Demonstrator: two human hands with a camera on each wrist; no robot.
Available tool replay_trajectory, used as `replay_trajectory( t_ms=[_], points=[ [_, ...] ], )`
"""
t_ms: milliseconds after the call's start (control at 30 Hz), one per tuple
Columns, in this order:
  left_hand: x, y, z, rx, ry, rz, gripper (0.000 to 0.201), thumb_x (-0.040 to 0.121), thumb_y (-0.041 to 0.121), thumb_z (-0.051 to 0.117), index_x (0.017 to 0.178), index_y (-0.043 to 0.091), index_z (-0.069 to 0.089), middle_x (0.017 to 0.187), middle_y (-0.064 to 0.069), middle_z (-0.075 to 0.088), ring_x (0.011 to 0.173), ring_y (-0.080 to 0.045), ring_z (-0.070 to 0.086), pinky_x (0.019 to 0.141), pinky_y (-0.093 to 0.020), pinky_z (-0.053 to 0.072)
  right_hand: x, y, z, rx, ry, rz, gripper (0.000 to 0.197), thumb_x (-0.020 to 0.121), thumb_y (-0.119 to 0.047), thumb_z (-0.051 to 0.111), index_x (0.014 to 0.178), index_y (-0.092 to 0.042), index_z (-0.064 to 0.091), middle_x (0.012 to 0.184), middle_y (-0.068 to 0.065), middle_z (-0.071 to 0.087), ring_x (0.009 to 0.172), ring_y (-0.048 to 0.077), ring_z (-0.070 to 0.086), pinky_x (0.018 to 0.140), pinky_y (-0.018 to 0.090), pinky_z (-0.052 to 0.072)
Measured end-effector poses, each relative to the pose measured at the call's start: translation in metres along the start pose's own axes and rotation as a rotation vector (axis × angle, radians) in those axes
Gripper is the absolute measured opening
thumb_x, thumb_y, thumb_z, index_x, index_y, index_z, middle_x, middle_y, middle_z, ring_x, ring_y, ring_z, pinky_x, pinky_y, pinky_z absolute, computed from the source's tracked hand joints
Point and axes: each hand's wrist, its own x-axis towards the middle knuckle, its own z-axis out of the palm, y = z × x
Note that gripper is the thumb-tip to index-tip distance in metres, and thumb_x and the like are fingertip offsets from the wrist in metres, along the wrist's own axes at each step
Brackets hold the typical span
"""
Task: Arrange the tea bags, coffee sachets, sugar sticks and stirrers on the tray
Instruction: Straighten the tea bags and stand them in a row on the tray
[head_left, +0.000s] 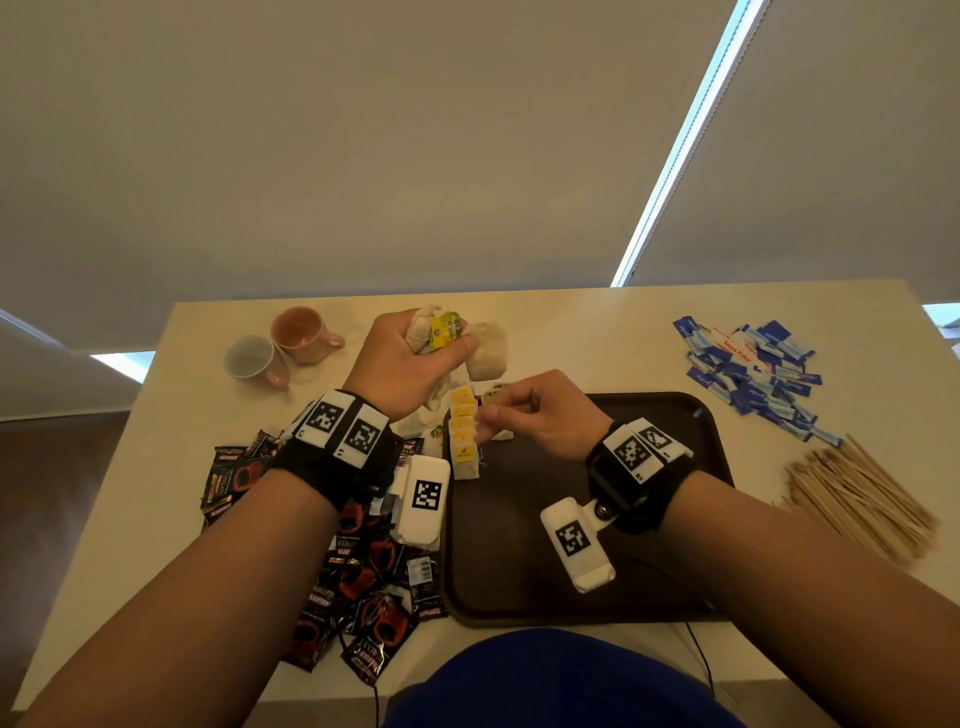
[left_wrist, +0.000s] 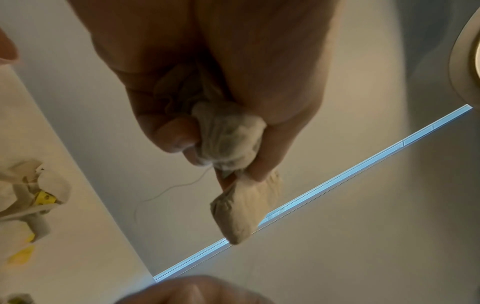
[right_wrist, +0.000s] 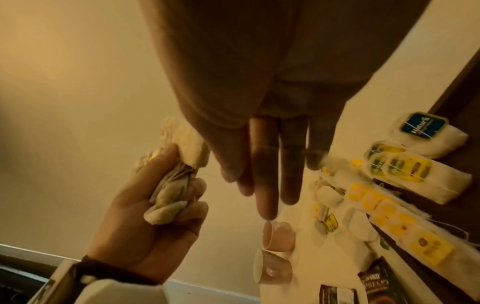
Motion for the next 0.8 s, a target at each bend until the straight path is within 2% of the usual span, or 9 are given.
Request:
replay_trajectory(
  t_ms=[100, 200, 267, 333, 433, 567, 600, 700, 800],
  points=[
    [0.002, 0.001, 0.001, 0.018, 0.000, -0.016, 0.017, 0.087, 0.012, 0.076, 0.080, 0.026, 0.068, 0.073, 0.012, 0.068, 0.062, 0.008, 0.062, 0.060, -0.009, 0.045, -0.004, 0.002, 0.005, 0.058, -0.005, 0.036, 0.016, 0.096, -0.017, 0.062, 0.093, -0.009, 0.076, 0.089, 0.004, 0.077, 0.091, 0.023, 0.072, 0.089, 0.034, 0.057],
    [0.002, 0.002, 0.003, 0.005, 0.000, -0.043, 0.019, 0.087, 0.012, 0.076, 0.078, 0.026, 0.068, 0.065, 0.015, 0.067, 0.059, 0.007, 0.061, 0.058, -0.009, 0.045, -0.007, 0.003, 0.009, 0.224, -0.069, 0.119, 0.021, 0.097, -0.012, 0.059, 0.100, 0.006, 0.070, 0.093, 0.017, 0.075, 0.091, 0.031, 0.072, 0.083, 0.038, 0.060],
    [0.003, 0.003, 0.003, 0.003, 0.002, -0.062, 0.016, 0.087, 0.013, 0.075, 0.078, 0.025, 0.069, 0.059, 0.015, 0.066, 0.055, 0.005, 0.060, 0.056, -0.011, 0.045, -0.009, 0.003, 0.011, 0.298, -0.111, 0.175, 0.019, 0.098, -0.008, 0.056, 0.106, 0.007, 0.066, 0.097, 0.020, 0.073, 0.087, 0.026, 0.073, 0.079, 0.036, 0.061],
    [0.003, 0.003, 0.003, -0.004, -0.007, -0.088, 0.012, 0.089, 0.016, 0.075, 0.079, 0.021, 0.069, 0.054, 0.012, 0.065, 0.048, -0.004, 0.058, 0.050, -0.019, 0.045, -0.011, 0.003, 0.013, 0.364, -0.134, 0.235, 0.018, 0.098, 0.000, 0.052, 0.113, 0.003, 0.062, 0.102, 0.021, 0.071, 0.087, 0.023, 0.072, 0.078, 0.034, 0.061],
    [0.003, 0.005, 0.004, -0.022, -0.002, -0.102, 0.016, 0.089, 0.017, 0.074, 0.075, 0.018, 0.068, 0.052, 0.002, 0.062, 0.044, -0.019, 0.055, 0.046, -0.029, 0.045, -0.013, 0.006, 0.015, 0.358, -0.163, 0.282, 0.032, 0.095, 0.013, 0.042, 0.117, -0.005, 0.058, 0.102, 0.018, 0.069, 0.087, 0.023, 0.073, 0.078, 0.034, 0.060],
    [0.003, 0.007, 0.006, -0.039, 0.020, -0.103, 0.012, 0.089, 0.015, 0.074, 0.081, 0.006, 0.071, 0.078, -0.029, 0.068, 0.063, -0.041, 0.060, 0.057, -0.046, 0.052, -0.015, 0.006, 0.019, 0.275, -0.151, 0.279, 0.030, 0.100, 0.008, 0.039, 0.125, -0.005, 0.048, 0.096, 0.019, 0.071, 0.084, 0.027, 0.074, 0.072, 0.031, 0.061],
    [0.004, 0.006, 0.007, -0.043, 0.023, -0.107, 0.013, 0.089, 0.015, 0.074, 0.082, 0.005, 0.071, 0.082, -0.029, 0.068, 0.066, -0.040, 0.062, 0.059, -0.047, 0.054, -0.015, 0.007, 0.020, 0.282, -0.137, 0.280, 0.025, 0.101, 0.005, 0.041, 0.124, -0.004, 0.045, 0.096, 0.019, 0.072, 0.084, 0.028, 0.074, 0.070, 0.032, 0.061],
    [0.006, 0.003, 0.007, -0.052, 0.040, -0.129, 0.010, 0.088, 0.017, 0.075, 0.078, 0.018, 0.072, 0.081, -0.018, 0.073, 0.070, -0.022, 0.065, 0.069, -0.043, 0.057, -0.016, 0.009, 0.023, 0.283, -0.090, 0.282, 0.013, 0.100, 0.000, 0.048, 0.112, -0.002, 0.044, 0.091, 0.016, 0.073, 0.080, 0.028, 0.074, 0.065, 0.030, 0.061],
    [0.007, 0.003, 0.006, -0.061, 0.031, -0.145, 0.011, 0.088, 0.018, 0.076, 0.078, 0.023, 0.072, 0.074, -0.007, 0.071, 0.064, -0.017, 0.064, 0.065, -0.039, 0.054, -0.018, 0.012, 0.022, 0.230, -0.013, 0.300, 0.012, 0.095, -0.004, 0.060, 0.104, 0.001, 0.053, 0.086, 0.014, 0.074, 0.077, 0.025, 0.074, 0.063, 0.029, 0.060]
  ],
)
